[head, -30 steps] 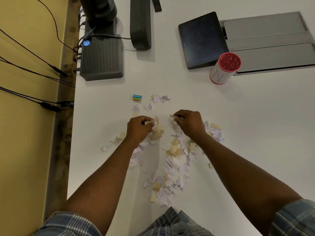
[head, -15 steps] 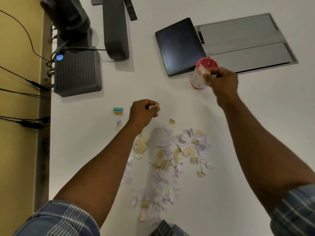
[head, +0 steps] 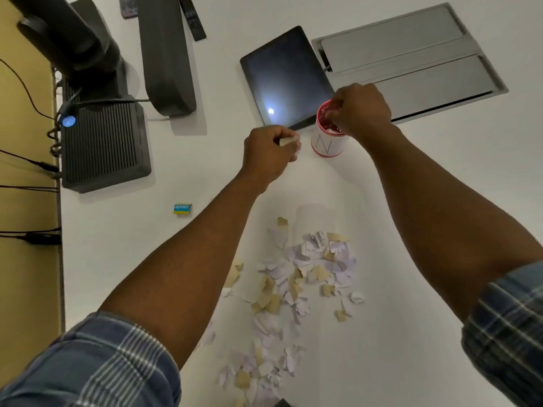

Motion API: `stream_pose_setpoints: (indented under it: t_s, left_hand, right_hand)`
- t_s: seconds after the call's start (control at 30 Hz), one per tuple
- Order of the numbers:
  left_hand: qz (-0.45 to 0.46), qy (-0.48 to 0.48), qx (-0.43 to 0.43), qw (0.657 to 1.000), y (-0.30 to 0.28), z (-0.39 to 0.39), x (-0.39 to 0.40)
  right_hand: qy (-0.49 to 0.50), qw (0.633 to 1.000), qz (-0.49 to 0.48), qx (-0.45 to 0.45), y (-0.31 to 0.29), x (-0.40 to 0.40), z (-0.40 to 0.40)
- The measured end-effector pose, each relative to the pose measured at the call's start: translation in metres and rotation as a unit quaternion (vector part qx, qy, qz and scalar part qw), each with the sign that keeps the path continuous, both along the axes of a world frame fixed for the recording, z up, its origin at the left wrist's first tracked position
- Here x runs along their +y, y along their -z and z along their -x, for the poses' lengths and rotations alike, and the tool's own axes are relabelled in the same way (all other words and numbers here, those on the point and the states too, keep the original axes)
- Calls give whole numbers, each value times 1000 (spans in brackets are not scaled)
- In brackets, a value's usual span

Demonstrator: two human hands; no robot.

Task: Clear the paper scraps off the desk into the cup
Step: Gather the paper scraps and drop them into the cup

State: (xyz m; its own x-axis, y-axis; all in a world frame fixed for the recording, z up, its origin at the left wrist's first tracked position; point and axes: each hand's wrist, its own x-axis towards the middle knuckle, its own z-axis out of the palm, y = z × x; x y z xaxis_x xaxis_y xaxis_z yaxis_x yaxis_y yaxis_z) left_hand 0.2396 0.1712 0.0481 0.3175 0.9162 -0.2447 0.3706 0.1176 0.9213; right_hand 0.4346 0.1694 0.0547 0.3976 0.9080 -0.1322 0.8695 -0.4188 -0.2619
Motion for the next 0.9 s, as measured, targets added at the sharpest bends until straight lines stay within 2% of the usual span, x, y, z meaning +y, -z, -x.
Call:
stream_pose_setpoints:
  t_s: [0.07,0.17,0.23,0.37,0.47,0.57,0.67,0.8,0.9]
  left_hand:
    - [-44,6,17,999,-6,-15,8]
    - [-141,28,54,988,-13,-47,21]
    - [-203,56,84,974,-18,-69,27]
    - [-243,107,125,956,-12,-99,38]
    - [-248,174,206,931,-1,-110,39]
    - [-255,184,241,918,5,-105,37]
    - [-264,164,208,927,-1,-95,32]
    - [-272,92,142,947,-13,-66,19]
    - [-313,62,101,942,-14,-17,-2]
  right_hand:
    - [41,995,-83,26,0,-7,-2]
    - [118,965,-230,54,-1,-30,-2]
    - [140,949,-274,67,3,-47,0]
    - [157,943,-278,97,18,-82,13]
    - [173,945,-258,107,33,-105,20]
    - [174,948,-238,123,43,-120,26]
    - [153,951,-231,138,47,-128,37]
    - [116,957,-221,151,49,-136,53]
    - [83,963,-199,163,52,-149,65]
